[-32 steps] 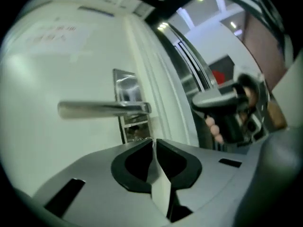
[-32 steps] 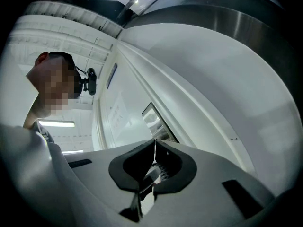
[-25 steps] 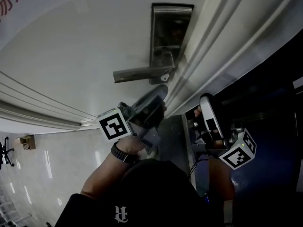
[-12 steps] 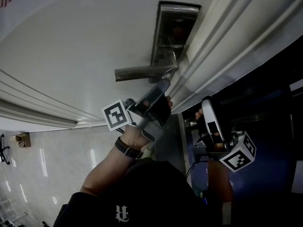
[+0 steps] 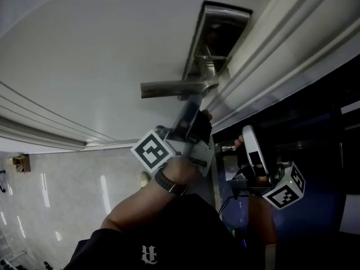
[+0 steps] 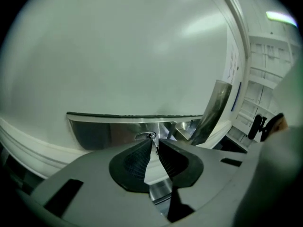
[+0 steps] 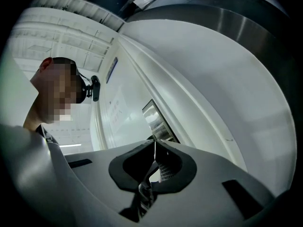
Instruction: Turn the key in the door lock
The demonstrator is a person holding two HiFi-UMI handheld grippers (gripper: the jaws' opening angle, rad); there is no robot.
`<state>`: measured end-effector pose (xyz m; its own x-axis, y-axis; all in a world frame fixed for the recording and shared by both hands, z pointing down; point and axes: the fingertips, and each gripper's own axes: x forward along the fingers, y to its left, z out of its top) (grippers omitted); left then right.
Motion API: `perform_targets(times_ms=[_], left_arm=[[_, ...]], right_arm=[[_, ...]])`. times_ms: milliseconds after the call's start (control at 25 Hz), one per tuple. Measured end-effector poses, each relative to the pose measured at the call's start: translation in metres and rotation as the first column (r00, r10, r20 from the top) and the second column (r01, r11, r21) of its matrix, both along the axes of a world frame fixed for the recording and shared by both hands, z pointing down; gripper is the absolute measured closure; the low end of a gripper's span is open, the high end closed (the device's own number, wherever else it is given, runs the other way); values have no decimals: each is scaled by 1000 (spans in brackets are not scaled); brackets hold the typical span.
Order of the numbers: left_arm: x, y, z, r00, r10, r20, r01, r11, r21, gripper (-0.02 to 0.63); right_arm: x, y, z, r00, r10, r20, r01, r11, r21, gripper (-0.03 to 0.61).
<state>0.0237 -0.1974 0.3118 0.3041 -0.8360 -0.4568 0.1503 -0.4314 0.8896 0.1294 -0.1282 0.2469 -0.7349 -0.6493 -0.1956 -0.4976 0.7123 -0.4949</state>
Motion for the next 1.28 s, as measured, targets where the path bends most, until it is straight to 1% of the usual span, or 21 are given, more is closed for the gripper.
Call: perform_targets(times_ms=[120,200,280,360,400,440,560,640,680,720,840,880,960,1080,1200,1280], left_arm=[[-1,2,-3,997,-74,8,74,997,-6,584],[-2,3,-3,991,-127,46,127,992,-1,589],[-3,4,-2,978,-178,109,177,984,13,591],[-3,5,-2,952,-229,202,226,973,40,591],[-3,6,-3,931,-257,260,250,966,62,592],[-3,7,-5,903,-284,323,271,959,87,592],[-2,8,-9,799,-338,498,305,940,151,591],[0,8,-10,726,-350,592,305,936,179,591],[0,7,-11,685,-354,637,305,933,191,591],[1,7,-11,637,-361,681,307,929,205,591],[4,8,-13,471,-390,791,320,912,258,591],[6,9,-15,419,-400,815,323,905,278,591],[7,10,-18,328,-421,846,323,891,318,591],[10,10,-21,209,-449,868,323,870,372,591],[13,10,-23,78,-482,873,307,844,439,591],[16,10,-22,-5,-492,871,292,832,472,591]], right_arm=[[0,1,4,1000,-8,-14,8,1000,-8,561],[0,1,7,1000,-13,-22,12,1000,-16,561],[0,2,10,999,-16,-34,15,1000,-23,561],[0,3,12,999,-19,-48,18,999,-27,561],[0,3,12,998,-20,-54,18,999,-28,561],[0,3,13,998,-20,-58,18,999,-29,561],[-1,5,14,998,-18,-65,16,999,-30,561],[-2,7,14,998,-18,-68,17,1000,-25,561],[-3,8,14,997,-20,-69,18,1000,-22,561],[-3,9,13,998,-21,-67,20,1000,-19,561],[-2,12,8,998,-26,-56,26,1000,-7,561],[-1,13,7,998,-27,-53,27,1000,-4,561],[1,15,5,999,-27,-47,27,1000,1,561],[4,17,4,999,-25,-40,25,1000,4,561],[6,17,3,999,-21,-32,22,1000,7,561],[8,17,2,999,-19,-29,19,1000,8,561]])
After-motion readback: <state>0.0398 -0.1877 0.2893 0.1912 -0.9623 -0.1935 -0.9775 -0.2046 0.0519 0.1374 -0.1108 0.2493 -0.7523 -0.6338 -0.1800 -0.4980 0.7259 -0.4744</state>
